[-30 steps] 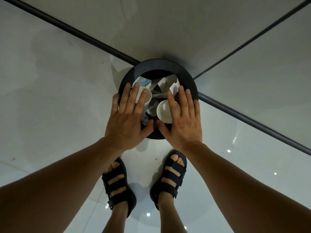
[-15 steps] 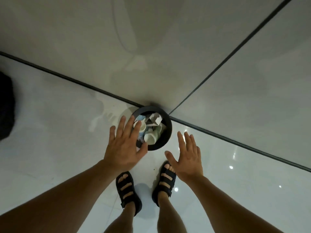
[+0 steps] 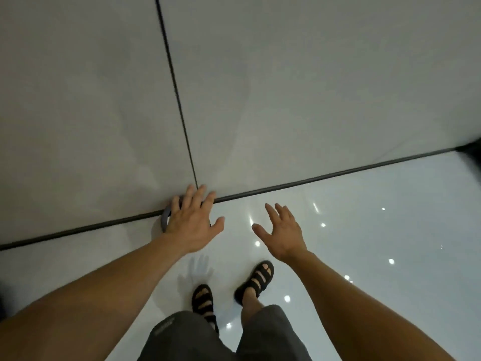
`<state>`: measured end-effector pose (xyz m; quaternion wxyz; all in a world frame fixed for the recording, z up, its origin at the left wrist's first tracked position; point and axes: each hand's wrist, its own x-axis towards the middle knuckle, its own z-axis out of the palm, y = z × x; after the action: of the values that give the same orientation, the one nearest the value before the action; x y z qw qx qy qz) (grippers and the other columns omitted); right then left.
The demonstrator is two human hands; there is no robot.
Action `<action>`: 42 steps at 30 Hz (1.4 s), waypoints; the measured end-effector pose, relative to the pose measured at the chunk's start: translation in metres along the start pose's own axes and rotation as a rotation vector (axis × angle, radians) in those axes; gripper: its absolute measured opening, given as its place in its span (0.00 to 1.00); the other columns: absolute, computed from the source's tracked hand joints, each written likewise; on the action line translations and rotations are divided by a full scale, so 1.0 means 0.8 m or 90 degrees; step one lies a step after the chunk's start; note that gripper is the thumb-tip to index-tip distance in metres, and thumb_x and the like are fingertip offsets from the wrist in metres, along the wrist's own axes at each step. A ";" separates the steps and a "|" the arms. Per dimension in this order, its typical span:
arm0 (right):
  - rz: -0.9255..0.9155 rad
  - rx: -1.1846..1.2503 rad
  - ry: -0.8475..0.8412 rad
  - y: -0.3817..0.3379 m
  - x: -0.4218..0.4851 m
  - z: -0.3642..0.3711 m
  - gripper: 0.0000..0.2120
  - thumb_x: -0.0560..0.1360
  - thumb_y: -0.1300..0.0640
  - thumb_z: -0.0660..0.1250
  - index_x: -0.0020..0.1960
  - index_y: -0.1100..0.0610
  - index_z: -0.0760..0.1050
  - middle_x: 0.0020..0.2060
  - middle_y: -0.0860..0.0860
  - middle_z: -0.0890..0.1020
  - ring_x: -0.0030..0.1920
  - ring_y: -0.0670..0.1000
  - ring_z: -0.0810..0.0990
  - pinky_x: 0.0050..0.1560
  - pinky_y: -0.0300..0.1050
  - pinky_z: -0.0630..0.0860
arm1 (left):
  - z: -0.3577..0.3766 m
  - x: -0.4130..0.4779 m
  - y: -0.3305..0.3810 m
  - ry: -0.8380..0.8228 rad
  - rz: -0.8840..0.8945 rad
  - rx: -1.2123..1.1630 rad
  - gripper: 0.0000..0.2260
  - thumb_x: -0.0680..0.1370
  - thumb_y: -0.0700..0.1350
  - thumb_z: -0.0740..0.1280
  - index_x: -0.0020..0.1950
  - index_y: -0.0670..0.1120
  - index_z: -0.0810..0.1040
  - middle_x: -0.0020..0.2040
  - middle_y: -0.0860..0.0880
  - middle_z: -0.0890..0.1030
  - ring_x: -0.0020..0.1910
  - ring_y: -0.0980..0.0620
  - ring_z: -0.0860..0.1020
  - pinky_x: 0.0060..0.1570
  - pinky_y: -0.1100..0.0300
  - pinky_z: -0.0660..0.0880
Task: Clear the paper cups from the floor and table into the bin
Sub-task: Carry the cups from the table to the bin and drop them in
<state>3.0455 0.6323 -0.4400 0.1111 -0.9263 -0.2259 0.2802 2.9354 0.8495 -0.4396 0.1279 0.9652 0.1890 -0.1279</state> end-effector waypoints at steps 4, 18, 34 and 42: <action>0.134 0.091 0.102 0.076 -0.121 -0.026 0.36 0.78 0.32 0.52 0.80 0.46 0.48 0.79 0.50 0.50 0.79 0.52 0.44 0.76 0.54 0.50 | -0.032 -0.024 0.090 -0.022 0.161 0.070 0.33 0.76 0.67 0.48 0.78 0.53 0.50 0.79 0.51 0.47 0.77 0.48 0.41 0.72 0.40 0.44; 0.575 0.289 0.292 0.406 -0.559 0.053 0.36 0.78 0.33 0.52 0.80 0.47 0.46 0.79 0.51 0.49 0.79 0.53 0.43 0.75 0.54 0.53 | 0.027 -0.203 0.559 -0.041 0.595 0.228 0.32 0.78 0.65 0.47 0.78 0.53 0.46 0.79 0.51 0.44 0.77 0.49 0.39 0.73 0.42 0.44; 0.845 0.421 0.453 0.666 -0.832 0.091 0.37 0.77 0.32 0.53 0.80 0.46 0.46 0.79 0.50 0.48 0.78 0.52 0.43 0.75 0.56 0.50 | 0.177 -0.399 1.014 -0.087 0.950 0.252 0.30 0.78 0.65 0.50 0.78 0.54 0.51 0.79 0.51 0.48 0.77 0.49 0.42 0.73 0.42 0.48; 0.985 0.453 0.471 0.811 -0.939 0.078 0.36 0.77 0.33 0.55 0.79 0.45 0.48 0.79 0.50 0.49 0.79 0.52 0.44 0.75 0.57 0.52 | 0.252 -0.486 1.250 -0.138 1.103 0.266 0.31 0.78 0.65 0.48 0.78 0.53 0.50 0.79 0.51 0.48 0.77 0.48 0.42 0.73 0.41 0.49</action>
<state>2.6845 -0.2904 -0.3542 0.2360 -0.7610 0.6041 0.0159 2.9449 -0.2349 -0.3147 0.0188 0.7558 -0.6455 -0.1088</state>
